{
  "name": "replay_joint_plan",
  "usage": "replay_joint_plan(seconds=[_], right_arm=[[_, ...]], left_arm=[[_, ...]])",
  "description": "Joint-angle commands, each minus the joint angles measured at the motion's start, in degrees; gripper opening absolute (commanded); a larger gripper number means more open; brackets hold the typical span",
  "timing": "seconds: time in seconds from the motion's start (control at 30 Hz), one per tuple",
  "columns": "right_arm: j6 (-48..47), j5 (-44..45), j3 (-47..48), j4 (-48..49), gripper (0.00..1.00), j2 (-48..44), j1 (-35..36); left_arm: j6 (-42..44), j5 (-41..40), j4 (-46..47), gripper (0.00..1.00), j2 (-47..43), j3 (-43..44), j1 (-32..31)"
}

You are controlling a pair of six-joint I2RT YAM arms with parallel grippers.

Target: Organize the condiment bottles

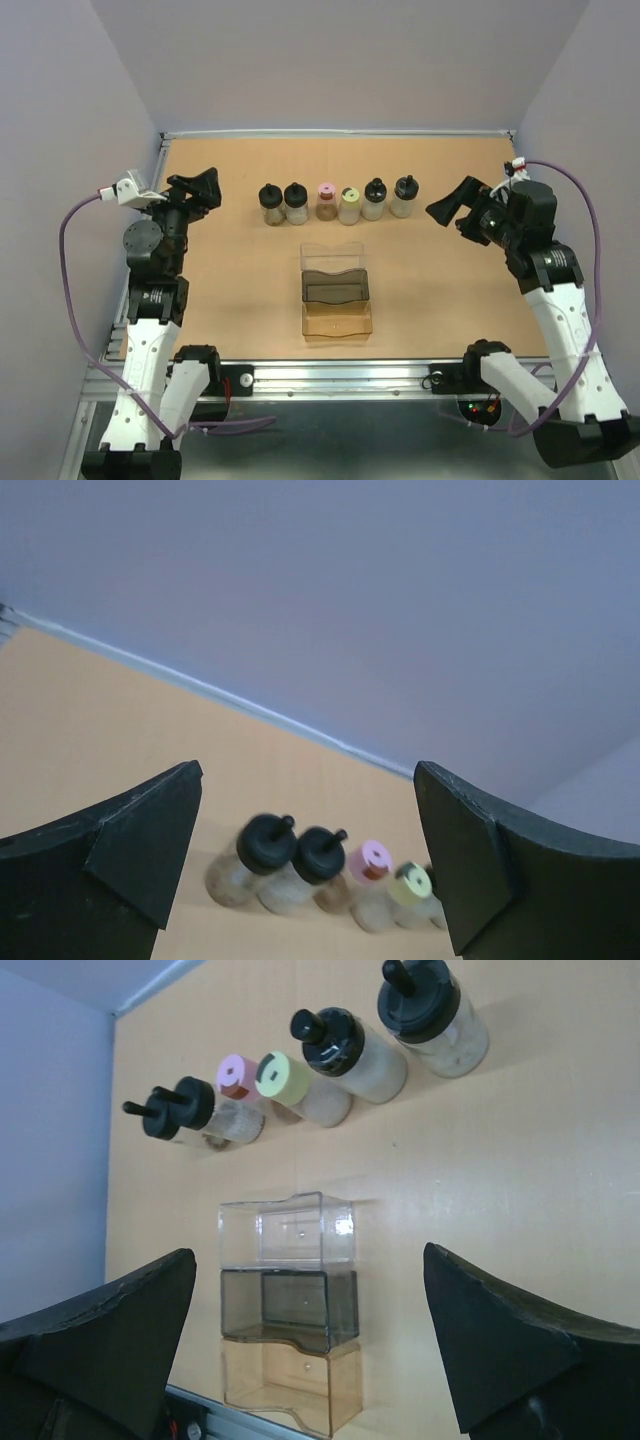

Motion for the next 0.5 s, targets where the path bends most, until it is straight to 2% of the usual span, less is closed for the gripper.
replay_joint_plan(seconds=[0.0, 0.13, 0.27, 0.47], right_arm=[[-5.97, 3.12, 3.76, -0.1, 1.0, 5.0, 0.24], [-14.93, 10.41, 3.76, 0.34, 1.0, 8.77, 0.24], [-21.97, 19.21, 4.82, 1.31, 1.0, 15.39, 1.29], [-26.54, 18.78, 4.99, 11.04, 1.0, 26.89, 4.28]], left_arm=[[-5.23, 9.78, -13.23, 0.99, -0.28, 6.78, -0.02], [-4.08, 19.7, -18.27, 0.99, -1.42, 8.03, -0.02], [-6.89, 21.83, -20.38, 0.99, -5.28, 5.92, -0.02], [-8.65, 19.21, -26.79, 0.99, -11.34, 3.99, -0.02]])
